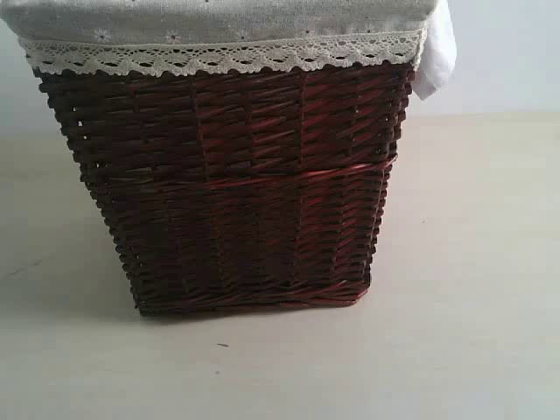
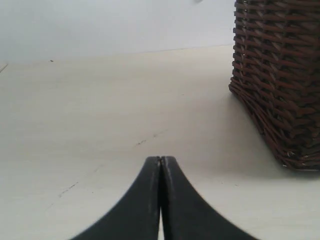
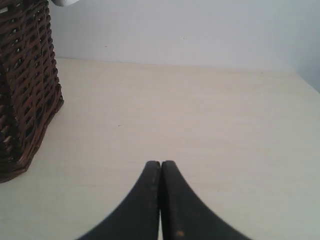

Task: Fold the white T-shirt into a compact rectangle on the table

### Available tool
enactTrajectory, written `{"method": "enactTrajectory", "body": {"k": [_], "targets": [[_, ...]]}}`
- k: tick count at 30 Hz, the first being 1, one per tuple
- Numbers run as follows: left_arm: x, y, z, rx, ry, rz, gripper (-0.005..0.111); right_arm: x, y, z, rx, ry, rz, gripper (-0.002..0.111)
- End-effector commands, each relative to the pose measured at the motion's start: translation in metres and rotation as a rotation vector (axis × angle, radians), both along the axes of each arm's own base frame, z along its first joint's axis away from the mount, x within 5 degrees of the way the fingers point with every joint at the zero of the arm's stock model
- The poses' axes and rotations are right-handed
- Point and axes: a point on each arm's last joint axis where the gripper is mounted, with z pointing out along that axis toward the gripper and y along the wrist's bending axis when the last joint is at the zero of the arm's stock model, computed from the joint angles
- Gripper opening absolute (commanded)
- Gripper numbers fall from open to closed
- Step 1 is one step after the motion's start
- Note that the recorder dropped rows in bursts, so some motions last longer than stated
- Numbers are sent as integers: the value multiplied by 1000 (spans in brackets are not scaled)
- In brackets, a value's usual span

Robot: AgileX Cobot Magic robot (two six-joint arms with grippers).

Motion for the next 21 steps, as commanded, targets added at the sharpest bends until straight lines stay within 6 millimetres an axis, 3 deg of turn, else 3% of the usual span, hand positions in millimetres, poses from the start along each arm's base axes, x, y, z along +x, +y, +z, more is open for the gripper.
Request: {"method": "enactTrajectory", "body": {"k": [1,8,12,15,21], "targets": [[0,0,1,-8,-12,-1,0,0,0,-1,-1,-5,-4,0],[0,0,1,-8,-12,-1,0,0,0,-1,-4,-6,-3,0],[0,0,1,-8,-12,-1,0,1,-3,4,-214,-58,9,0],[0,0,1,-8,-12,-1,0,3,-2,17,-286,-213,20,0],[0,0,1,-8,-12,-1,0,-5,6,58,-222,-675,47,0]]}}
